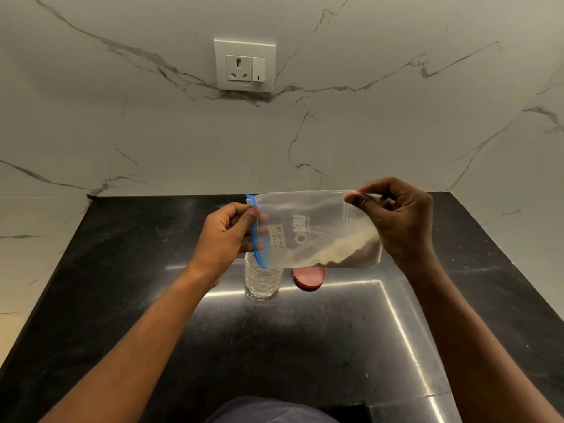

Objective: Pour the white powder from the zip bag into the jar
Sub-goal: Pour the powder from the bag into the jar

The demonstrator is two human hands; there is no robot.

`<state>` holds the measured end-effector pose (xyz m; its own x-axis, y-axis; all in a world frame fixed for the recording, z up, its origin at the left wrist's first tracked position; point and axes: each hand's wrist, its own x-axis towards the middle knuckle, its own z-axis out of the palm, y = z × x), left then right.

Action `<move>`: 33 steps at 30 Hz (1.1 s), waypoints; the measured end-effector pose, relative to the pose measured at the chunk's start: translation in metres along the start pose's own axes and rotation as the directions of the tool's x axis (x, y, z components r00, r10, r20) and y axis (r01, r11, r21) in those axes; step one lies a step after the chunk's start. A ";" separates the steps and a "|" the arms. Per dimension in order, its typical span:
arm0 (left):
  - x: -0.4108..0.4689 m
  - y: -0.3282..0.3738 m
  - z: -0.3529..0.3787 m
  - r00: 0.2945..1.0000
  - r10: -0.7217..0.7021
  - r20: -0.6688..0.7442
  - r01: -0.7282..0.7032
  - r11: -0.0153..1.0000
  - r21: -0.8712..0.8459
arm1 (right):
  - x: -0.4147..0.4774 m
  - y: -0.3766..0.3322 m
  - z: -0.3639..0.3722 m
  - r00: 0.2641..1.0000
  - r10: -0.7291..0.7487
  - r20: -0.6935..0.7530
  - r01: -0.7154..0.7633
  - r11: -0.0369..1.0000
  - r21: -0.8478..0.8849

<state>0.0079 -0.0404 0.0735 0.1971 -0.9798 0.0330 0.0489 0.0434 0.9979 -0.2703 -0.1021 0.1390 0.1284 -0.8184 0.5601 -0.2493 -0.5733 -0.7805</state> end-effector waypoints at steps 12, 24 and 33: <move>0.000 -0.005 -0.006 1.000 0.009 -0.024 -0.009 1.000 -0.001 | 0.004 -0.011 0.006 0.996 -0.059 0.073 0.063 0.996 -0.059; -0.004 -0.003 -0.012 0.991 0.008 -0.130 0.022 0.974 0.228 | 0.008 -0.015 0.009 0.987 -0.046 0.153 0.067 0.988 -0.139; 0.008 0.052 0.017 0.867 0.433 0.245 -0.449 0.467 0.762 | 0.007 -0.012 0.001 0.979 0.007 0.204 0.031 0.983 -0.182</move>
<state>-0.0046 -0.0492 0.1264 -0.0480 -0.8790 0.4744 -0.8116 0.3112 0.4945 -0.2653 -0.1013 0.1523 0.3196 -0.8132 0.4864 -0.4160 -0.5816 -0.6991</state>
